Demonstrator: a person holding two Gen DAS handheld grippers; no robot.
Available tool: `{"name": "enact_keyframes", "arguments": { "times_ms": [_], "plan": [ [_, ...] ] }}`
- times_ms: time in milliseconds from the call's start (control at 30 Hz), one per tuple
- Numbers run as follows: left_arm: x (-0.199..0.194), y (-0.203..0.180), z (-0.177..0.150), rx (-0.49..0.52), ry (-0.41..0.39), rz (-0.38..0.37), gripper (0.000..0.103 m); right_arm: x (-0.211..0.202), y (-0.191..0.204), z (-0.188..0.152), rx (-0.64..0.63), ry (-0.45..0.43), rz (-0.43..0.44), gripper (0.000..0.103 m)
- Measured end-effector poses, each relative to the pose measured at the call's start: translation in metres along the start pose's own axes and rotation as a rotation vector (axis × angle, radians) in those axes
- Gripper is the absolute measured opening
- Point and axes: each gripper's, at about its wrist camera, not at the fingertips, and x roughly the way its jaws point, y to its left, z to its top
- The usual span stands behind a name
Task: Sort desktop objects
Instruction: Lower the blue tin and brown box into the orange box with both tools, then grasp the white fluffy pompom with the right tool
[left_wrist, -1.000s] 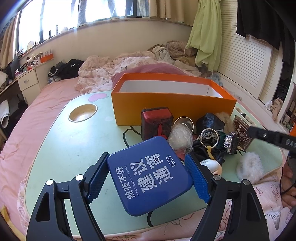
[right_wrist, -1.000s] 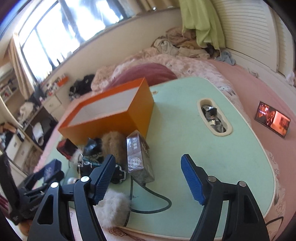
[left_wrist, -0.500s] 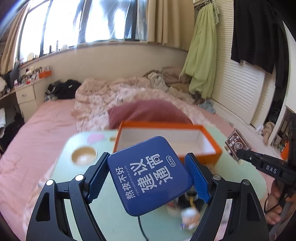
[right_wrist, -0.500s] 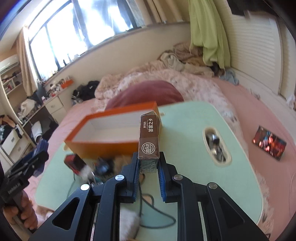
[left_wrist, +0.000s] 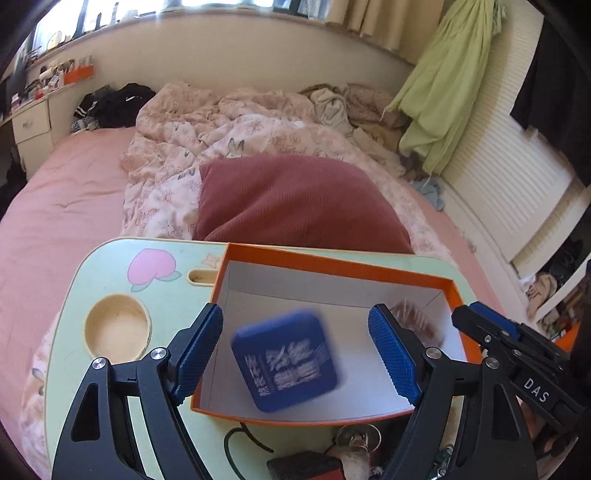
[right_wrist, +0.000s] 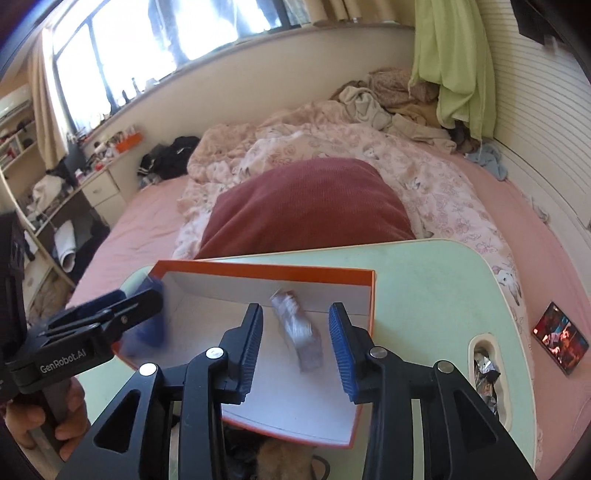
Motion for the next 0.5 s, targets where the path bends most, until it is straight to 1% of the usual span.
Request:
{"name": "enact_keyframes", "arguments": {
  "times_ms": [100, 167, 233, 267, 333, 367, 433, 500],
  "plan": [
    [-0.023, 0.003, -0.011, 0.003, -0.057, -0.023, 0.081, -0.015, 0.001, -0.013, -0.031, -0.032, -0.019, 0.044],
    [-0.041, 0.000, -0.021, 0.029, -0.080, -0.011, 0.081, -0.027, 0.001, -0.022, -0.045, -0.050, -0.022, 0.045],
    [-0.054, -0.003, -0.029, 0.059, -0.098, 0.000, 0.081, -0.043, -0.001, -0.035, -0.055, -0.063, -0.029, 0.054],
    [-0.061, -0.006, -0.035, 0.075, -0.102, 0.013, 0.081, -0.049, -0.002, -0.042, -0.062, -0.068, -0.035, 0.056],
    [-0.071, -0.010, -0.053, 0.107, -0.086, 0.040, 0.081, -0.064, -0.004, -0.059, -0.079, -0.072, -0.052, 0.063],
    [-0.074, -0.011, -0.062, 0.116, -0.072, 0.047, 0.081, -0.072, -0.005, -0.069, -0.086, -0.073, -0.061, 0.065],
    [-0.079, -0.015, -0.086, 0.127, -0.034, 0.065, 0.081, -0.083, -0.008, -0.086, -0.100, -0.080, -0.058, 0.070],
    [-0.079, -0.021, -0.112, 0.146, 0.007, 0.090, 0.081, -0.091, -0.009, -0.104, -0.135, -0.069, -0.049, 0.072]
  ]
}}
